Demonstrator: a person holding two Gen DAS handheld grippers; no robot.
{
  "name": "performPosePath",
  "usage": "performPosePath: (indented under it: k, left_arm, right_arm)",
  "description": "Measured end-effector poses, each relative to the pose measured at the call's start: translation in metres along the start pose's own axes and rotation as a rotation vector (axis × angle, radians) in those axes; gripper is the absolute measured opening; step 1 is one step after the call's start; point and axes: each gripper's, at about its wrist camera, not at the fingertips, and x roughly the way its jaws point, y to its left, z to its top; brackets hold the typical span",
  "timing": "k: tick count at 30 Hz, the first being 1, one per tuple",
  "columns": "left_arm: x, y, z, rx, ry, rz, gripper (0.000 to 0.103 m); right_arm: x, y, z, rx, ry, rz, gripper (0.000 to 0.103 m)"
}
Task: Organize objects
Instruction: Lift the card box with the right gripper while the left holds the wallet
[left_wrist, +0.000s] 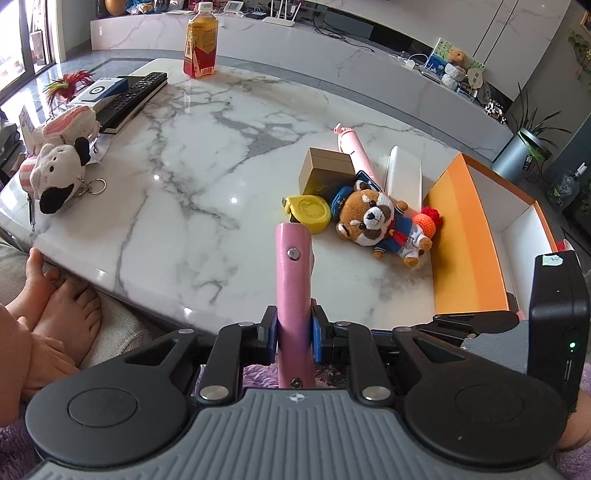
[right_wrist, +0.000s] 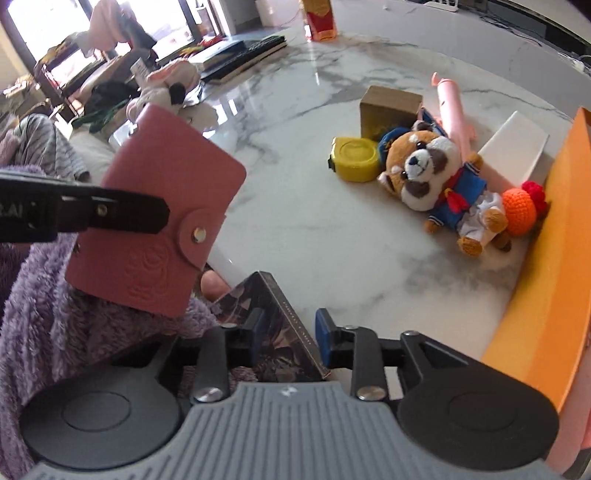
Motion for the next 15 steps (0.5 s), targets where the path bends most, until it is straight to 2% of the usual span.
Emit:
performPosePath:
  k: [5, 12, 15]
  left_arm:
    - [0.003, 0.002, 0.001, 0.001, 0.004, -0.010, 0.021]
    - [0.007, 0.012, 0.003, -0.022, 0.009, -0.025, 0.021]
    - [0.008, 0.013, 0.003, -0.025, 0.012, -0.029, 0.022]
  right_arm:
    - [0.021, 0.002, 0.008, -0.057, 0.050, 0.041, 0.048]
    - [0.039, -0.002, 0.018, -0.069, 0.071, 0.078, 0.071]
    - [0.040, 0.001, 0.017, -0.083, 0.067, 0.068, 0.072]
